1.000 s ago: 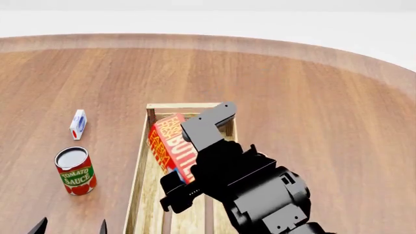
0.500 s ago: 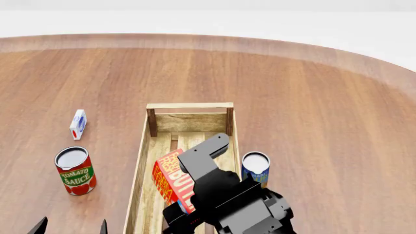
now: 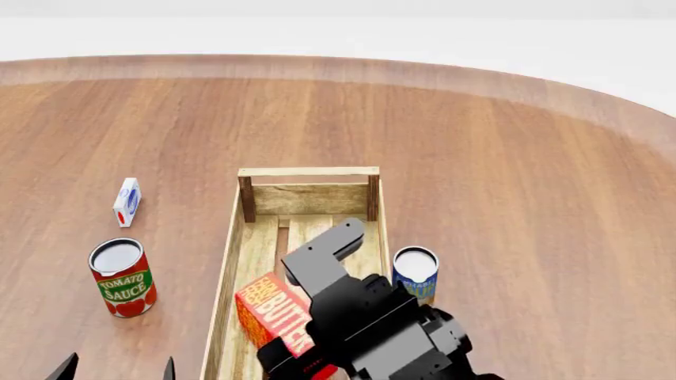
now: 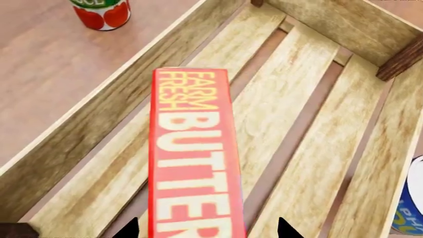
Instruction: Pick up the butter and put it in the tray.
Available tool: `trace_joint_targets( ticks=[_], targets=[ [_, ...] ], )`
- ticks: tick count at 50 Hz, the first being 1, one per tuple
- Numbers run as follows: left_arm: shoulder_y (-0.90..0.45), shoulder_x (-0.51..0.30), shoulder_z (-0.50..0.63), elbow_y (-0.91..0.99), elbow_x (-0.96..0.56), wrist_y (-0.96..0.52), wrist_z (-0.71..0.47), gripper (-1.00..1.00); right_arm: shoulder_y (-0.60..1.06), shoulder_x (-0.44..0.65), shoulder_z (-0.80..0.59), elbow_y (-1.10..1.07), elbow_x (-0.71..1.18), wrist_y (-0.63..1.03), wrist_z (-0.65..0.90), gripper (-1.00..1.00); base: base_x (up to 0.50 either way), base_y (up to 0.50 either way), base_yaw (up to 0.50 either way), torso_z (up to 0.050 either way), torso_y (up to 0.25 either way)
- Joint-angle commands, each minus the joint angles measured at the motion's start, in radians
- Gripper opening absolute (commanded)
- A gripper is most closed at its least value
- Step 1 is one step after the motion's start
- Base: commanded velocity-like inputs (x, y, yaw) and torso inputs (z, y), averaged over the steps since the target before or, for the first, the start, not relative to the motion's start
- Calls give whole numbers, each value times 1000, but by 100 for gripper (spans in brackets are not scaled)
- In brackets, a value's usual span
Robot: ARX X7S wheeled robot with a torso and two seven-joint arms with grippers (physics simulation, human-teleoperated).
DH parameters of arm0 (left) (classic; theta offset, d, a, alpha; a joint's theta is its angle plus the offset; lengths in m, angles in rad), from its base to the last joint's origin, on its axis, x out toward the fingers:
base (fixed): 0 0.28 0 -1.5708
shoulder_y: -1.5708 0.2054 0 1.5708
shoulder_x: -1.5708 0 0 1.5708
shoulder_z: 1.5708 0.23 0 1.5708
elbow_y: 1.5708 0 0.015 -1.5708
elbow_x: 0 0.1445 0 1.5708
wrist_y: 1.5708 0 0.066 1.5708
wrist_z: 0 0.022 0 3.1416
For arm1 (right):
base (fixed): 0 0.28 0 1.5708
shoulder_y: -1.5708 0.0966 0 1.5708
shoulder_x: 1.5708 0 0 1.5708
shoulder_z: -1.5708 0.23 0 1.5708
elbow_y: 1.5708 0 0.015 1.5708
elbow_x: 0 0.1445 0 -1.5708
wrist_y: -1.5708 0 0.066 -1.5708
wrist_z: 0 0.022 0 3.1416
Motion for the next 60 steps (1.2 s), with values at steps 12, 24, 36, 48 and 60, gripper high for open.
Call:
trace_joint_targets(
  ticks=[12,24,36,48,60],
  targets=[
    [-7,-5,4,1,-9,-3,-6,100,198,351,124,-719,218,207,278,100,0,0,0,0,0],
    [-11,-7,7,2,-12,-5,-9,100,223,398,137,-773,213,211,324,100,0,0,0,0,0],
    [17,-31,-12,65,-20,9,-26,100,-352,745,276,-1366,-323,-616,996,100,0,0,0,0,0],
    [55,-53,-9,135,19,30,-54,100,-617,821,285,-1371,-715,-801,1333,100,0,0,0,0,0],
    [66,-61,-7,154,48,66,-67,100,-725,805,261,-1363,-852,-866,1412,100,0,0,0,0,0]
  ],
)
